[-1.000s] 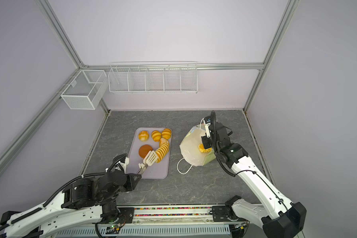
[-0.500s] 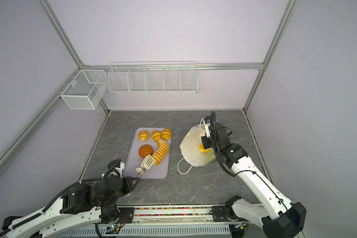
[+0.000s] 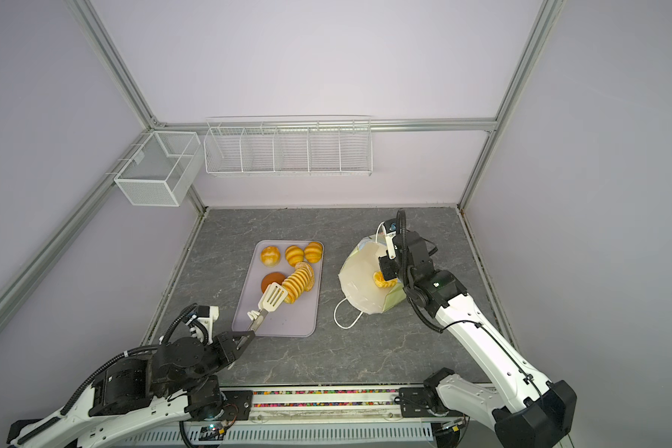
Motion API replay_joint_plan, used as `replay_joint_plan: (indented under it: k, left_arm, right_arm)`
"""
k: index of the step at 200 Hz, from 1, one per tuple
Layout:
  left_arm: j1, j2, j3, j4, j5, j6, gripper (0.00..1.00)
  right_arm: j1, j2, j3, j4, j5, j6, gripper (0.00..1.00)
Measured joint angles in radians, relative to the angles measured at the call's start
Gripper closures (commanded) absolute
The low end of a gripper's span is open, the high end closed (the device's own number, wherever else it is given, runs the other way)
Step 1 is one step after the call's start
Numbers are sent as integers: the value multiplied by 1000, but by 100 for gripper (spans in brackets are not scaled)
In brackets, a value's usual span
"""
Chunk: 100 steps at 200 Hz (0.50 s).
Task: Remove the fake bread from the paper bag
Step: 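Carry the spiral bread with the tongs over the tray and lower it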
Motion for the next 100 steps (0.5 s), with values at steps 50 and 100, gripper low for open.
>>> replay_joint_plan:
  k: [50, 100]
  left_arm:
    - [0, 37, 0, -17, 60, 3, 100]
    - [0, 8, 0, -20, 97, 3, 100]
  right_arm:
    - [0, 0, 0, 0, -4, 0, 93]
    - [0, 0, 0, 0, -7, 0, 93]
